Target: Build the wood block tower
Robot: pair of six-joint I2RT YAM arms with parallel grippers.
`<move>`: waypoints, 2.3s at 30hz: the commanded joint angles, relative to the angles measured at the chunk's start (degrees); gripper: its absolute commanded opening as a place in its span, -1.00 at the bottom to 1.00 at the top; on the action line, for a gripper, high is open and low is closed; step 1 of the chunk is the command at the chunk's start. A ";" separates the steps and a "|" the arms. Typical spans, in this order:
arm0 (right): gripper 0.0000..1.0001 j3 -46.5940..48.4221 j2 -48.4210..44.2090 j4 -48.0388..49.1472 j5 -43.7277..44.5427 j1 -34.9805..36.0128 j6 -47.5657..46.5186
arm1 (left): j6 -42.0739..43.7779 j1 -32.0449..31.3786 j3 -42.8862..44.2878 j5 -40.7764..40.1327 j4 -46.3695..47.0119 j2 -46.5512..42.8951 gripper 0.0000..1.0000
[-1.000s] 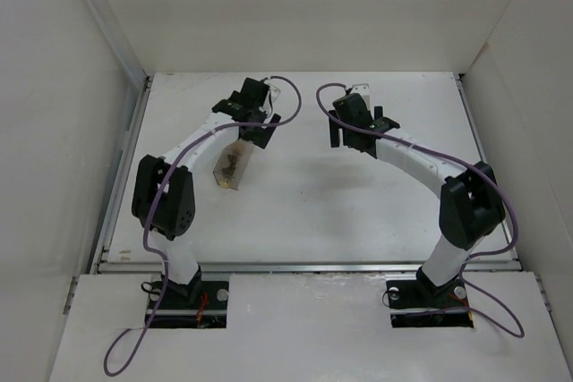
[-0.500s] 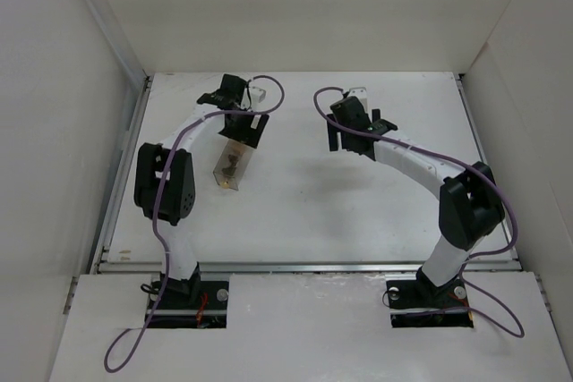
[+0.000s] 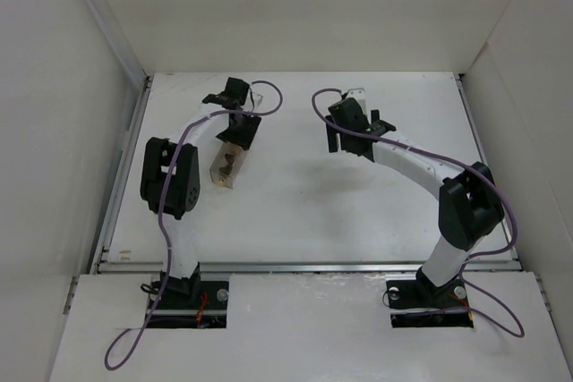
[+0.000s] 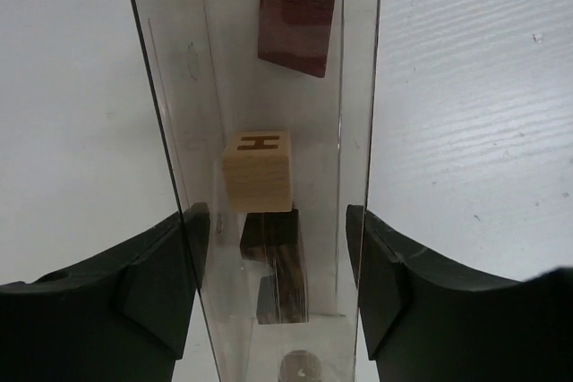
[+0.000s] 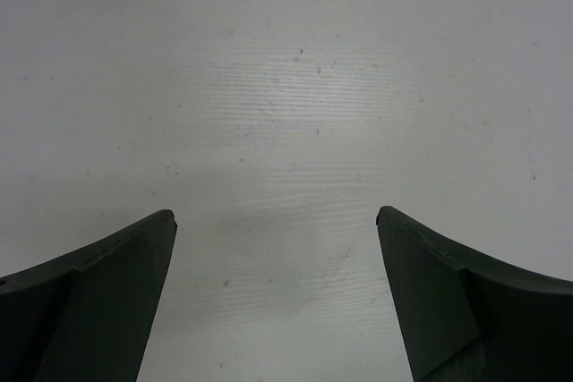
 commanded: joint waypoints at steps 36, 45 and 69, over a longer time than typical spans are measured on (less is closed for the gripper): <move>0.96 8.64 2.38 6.27 -24.24 5.71 1.10 | 2.40 19.70 1.62 40.57 -2.63 0.06 -1.00; 0.74 20.97 17.59 2.40 -20.63 11.70 2.79 | 3.63 24.37 -1.64 41.04 -0.17 5.24 -0.77; 0.49 23.70 24.63 -3.85 -17.64 16.35 5.59 | -5.07 24.27 -2.17 20.99 2.98 1.29 0.21</move>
